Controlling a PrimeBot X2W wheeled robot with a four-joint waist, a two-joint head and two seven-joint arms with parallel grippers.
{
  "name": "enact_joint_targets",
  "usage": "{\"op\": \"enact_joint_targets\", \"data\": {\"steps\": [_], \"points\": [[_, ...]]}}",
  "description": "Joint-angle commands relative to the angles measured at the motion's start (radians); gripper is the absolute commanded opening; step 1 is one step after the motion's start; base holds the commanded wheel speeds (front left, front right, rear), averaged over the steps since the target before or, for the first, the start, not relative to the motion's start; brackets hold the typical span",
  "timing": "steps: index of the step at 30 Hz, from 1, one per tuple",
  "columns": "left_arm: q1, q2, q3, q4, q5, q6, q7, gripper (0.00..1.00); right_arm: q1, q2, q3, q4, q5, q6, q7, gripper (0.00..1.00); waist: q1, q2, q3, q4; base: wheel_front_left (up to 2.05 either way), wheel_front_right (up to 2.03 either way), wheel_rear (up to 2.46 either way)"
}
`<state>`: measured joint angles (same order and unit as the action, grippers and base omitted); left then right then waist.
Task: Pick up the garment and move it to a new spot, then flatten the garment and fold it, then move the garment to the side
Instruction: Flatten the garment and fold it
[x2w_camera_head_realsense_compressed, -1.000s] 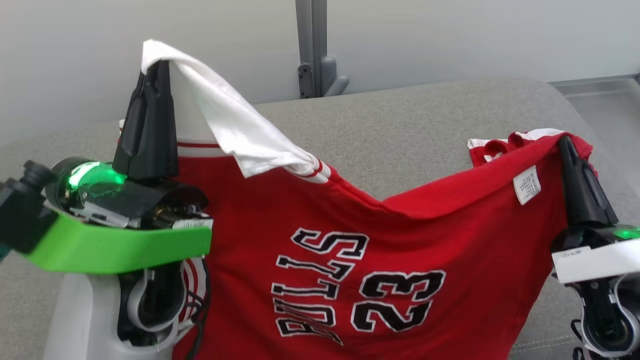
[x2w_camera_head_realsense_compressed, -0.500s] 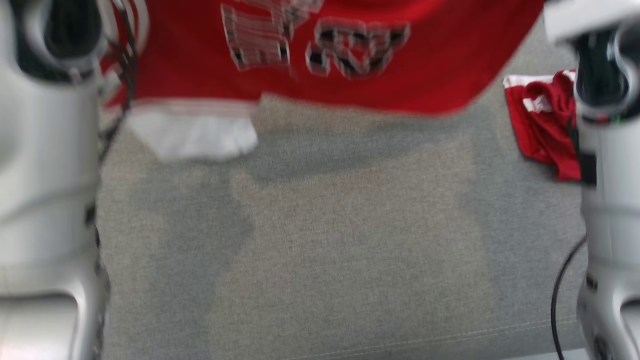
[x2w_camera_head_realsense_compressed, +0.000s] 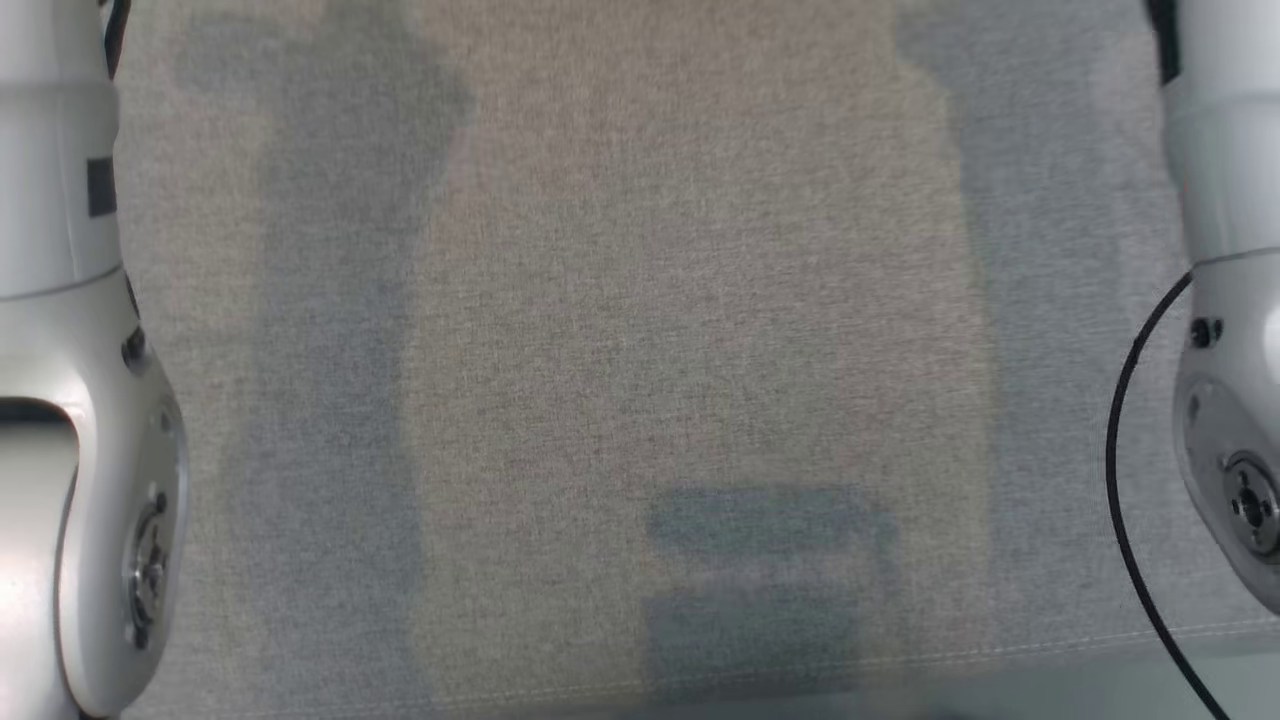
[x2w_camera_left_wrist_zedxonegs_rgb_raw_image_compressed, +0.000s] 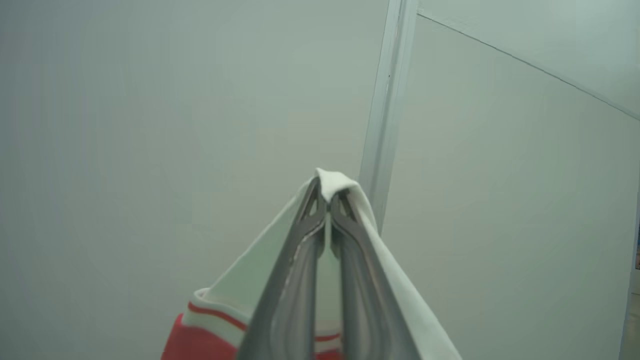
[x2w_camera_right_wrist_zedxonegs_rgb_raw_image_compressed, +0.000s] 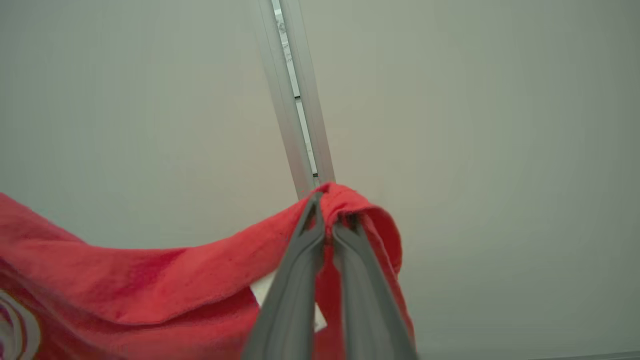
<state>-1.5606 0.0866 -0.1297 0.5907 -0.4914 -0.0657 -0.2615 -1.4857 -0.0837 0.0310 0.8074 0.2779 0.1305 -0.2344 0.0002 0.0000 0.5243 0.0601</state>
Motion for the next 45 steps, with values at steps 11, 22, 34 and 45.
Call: {"op": "enact_joint_targets", "data": {"steps": [11,22,34,45], "points": [[0.27,-0.032,0.165,-0.17,-0.012,-0.065,-0.004,0.0,0.166,-0.014,0.126,-0.006,0.169,0.0,-0.031,0.0,-0.0002,0.0,0.17,0.017,0.0,0.0,0.0],[0.699,-0.007,0.132,-0.358,-0.139,-0.066,-0.003,0.0,0.503,-0.076,0.205,-0.168,0.342,0.0,-0.031,0.0,-0.0002,0.0,-0.024,0.001,0.0,0.0,0.0],[1.223,0.007,0.113,-0.38,-0.256,-0.066,-0.003,0.0,0.914,-0.057,0.105,-0.227,0.391,0.0,-0.032,0.0,-0.0002,0.0,-0.285,0.04,0.0,0.0,0.0],[1.507,-0.029,0.158,-0.41,-0.228,-0.065,-0.003,0.0,1.208,-0.011,0.024,-0.381,0.35,0.0,-0.032,0.0,-0.0002,0.0,-0.385,0.067,0.0,0.0,0.0]]}}
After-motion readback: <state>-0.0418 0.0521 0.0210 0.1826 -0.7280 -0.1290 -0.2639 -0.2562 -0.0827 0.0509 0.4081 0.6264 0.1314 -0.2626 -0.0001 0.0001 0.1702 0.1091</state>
